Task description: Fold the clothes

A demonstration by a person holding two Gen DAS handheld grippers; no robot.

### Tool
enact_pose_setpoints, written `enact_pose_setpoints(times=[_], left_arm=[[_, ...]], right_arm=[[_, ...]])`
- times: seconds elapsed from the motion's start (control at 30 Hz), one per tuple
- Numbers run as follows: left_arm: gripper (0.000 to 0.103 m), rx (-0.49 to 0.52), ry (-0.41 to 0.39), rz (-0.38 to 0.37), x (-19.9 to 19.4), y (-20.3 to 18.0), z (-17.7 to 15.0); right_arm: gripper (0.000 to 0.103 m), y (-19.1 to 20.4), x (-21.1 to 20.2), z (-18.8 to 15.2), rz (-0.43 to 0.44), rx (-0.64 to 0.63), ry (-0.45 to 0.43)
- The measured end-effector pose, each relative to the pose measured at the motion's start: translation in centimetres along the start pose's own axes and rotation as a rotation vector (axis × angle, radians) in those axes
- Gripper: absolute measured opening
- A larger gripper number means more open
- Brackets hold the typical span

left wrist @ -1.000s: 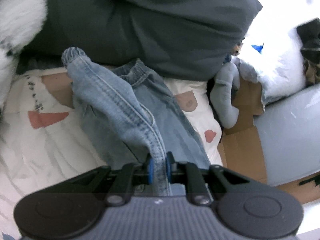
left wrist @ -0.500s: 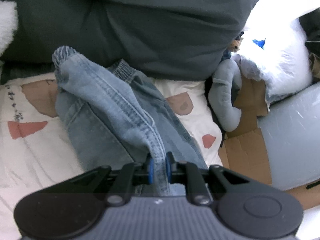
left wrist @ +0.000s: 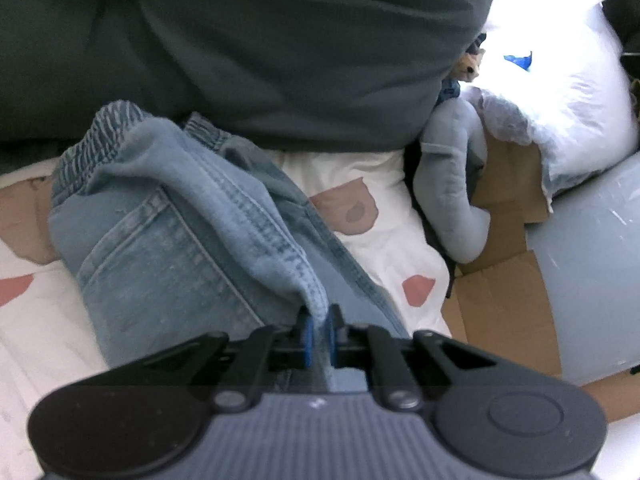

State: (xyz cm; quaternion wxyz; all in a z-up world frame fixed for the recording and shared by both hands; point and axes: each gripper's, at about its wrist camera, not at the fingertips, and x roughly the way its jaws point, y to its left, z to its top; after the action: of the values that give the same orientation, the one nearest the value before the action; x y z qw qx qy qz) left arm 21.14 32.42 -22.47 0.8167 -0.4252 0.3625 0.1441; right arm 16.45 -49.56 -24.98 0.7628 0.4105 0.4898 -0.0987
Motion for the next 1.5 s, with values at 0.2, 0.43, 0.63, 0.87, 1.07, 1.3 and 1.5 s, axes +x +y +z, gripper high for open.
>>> enact_pose_setpoints(times=[0.2,0.43,0.63,0.87,1.07,1.3,1.5], left_arm=[[0.007,0.002,-0.009,0.007,2.5,-1.0,0.6],[0.006,-0.011,-0.009,0.022,5.7,-1.6,1.0],[0.006,0.000,-0.003,0.034,8.5,-1.7,1.4],[0.006,-0.017,-0.008,0.031,10.3,-1.6,1.8],[0.006,-0.023,-0.005,0.036,11.3,-2.3,2.5],[0.006,-0.003,0.012,0.035,12.6,-2.8,3.6],[0.006,-0.014,0.029,0.058,14.8,-2.9,4.2]], right_arm=[[0.009,1.7,3.0,3.1,-0.002,-0.004,-0.014],[0.009,3.9,7.7,6.4,-0.003,-0.025,-0.029],[0.009,5.3,12.0,9.2,-0.010,-0.017,-0.037],[0.009,7.6,14.4,11.3,-0.029,-0.039,-0.056],[0.009,9.2,15.6,12.7,-0.028,-0.017,-0.077],[0.009,10.9,17.9,13.9,-0.046,0.004,-0.102],[0.009,11.5,19.8,14.3,-0.032,0.008,-0.127]])
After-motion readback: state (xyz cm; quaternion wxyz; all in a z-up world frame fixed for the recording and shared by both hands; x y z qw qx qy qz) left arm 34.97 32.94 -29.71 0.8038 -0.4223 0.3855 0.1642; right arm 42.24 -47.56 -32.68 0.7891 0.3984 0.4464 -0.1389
